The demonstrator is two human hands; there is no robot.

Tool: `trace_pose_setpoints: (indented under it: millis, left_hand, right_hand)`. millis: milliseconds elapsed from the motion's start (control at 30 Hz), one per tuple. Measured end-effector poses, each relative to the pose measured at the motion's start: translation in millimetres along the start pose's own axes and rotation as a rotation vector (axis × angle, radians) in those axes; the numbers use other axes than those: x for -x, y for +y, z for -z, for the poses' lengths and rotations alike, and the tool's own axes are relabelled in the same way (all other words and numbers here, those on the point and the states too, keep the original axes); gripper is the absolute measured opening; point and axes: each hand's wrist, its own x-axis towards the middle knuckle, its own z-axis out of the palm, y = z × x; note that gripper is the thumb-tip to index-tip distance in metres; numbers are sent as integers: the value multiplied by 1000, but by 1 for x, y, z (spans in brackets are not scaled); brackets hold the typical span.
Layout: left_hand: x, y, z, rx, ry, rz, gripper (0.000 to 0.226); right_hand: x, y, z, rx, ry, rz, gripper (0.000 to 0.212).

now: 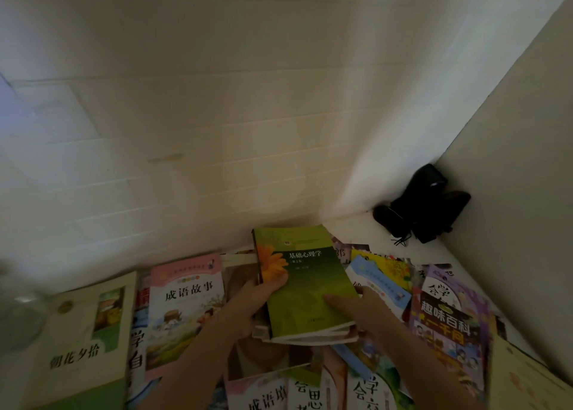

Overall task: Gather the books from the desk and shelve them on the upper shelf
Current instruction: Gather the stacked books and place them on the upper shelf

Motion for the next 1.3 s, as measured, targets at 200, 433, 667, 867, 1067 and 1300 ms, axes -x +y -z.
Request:
trace_pose_setpoints:
  millis: [200,433,667,867,1067,1300]
  left_hand:
    - [-8,-6,0,-507,134,-238,38]
    - [-15,-10,9,-887,239,-37,116]
    - [-25,-9,4,-361,246,-125,89]
    - [15,-6,-17,-218,232,-112,72]
    - [61,-9,-3,-308,197,-403,75]
    - [68,5,23,-174,170,-613,76]
  right_hand:
    - [1,5,-2,369,57,71,38]
    - [-37,6,17,105,-43,-64,98]
    - [-27,3,-7,-41,-31,-50,64]
    - [-24,11,16,-240,-223,-46,77]
    - [4,20,2,-343,-215,240,72]
    - [11,12,-29,-159,-130,704,77]
